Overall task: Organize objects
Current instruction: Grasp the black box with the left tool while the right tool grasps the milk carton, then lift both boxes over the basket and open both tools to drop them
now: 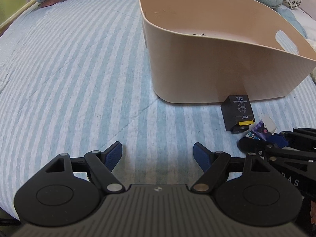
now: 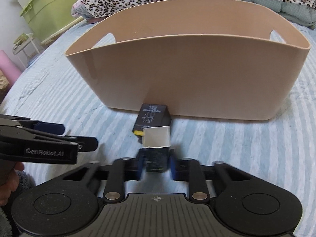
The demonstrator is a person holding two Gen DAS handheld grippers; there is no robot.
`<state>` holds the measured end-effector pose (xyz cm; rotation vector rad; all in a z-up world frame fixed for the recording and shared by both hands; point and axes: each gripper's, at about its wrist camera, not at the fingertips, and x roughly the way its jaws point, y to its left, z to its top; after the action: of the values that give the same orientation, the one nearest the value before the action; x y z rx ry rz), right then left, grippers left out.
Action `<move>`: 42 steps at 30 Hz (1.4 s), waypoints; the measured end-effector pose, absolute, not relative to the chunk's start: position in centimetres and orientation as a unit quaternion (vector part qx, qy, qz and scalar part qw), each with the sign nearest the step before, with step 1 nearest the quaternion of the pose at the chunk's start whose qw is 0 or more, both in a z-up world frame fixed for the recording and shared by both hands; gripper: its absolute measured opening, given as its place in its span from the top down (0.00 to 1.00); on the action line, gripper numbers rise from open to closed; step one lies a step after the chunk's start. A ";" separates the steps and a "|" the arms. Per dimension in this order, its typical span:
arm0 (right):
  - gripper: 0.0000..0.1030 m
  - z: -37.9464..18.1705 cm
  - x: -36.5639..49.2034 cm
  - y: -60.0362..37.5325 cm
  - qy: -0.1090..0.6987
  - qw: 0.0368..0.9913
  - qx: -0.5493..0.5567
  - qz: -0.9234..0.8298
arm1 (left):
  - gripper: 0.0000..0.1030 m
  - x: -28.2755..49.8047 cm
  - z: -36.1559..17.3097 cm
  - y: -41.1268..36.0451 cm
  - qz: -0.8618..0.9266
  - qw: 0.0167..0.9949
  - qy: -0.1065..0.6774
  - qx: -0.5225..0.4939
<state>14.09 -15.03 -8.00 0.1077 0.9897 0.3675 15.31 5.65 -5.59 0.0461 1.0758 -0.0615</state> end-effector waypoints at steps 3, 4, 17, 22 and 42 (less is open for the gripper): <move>0.80 -7.8 13.8 -15.1 0.465 0.867 0.038 0.175 | 0.23 15.3 -5.6 5.2 -0.041 0.859 0.511 0.016; 0.80 -7.7 13.7 -15.2 0.462 0.869 0.033 0.174 | 0.23 15.4 -5.6 5.0 -0.046 0.859 0.510 0.014; 0.80 -7.3 14.7 -20.5 0.454 0.884 0.033 0.109 | 0.23 16.9 -6.2 0.3 -0.091 0.852 0.514 -0.044; 0.80 -7.9 15.5 -21.9 0.454 0.885 0.045 0.092 | 0.18 18.0 -6.8 -1.3 -0.089 0.854 0.512 -0.036; 0.80 -7.7 15.3 -21.4 0.446 0.890 0.032 0.088 | 0.68 18.4 -5.9 -1.6 -0.105 0.863 0.493 -0.028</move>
<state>15.27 -21.45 -7.71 0.0663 0.9264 0.1837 18.42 -1.57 -5.95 -0.0592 1.0332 -0.2199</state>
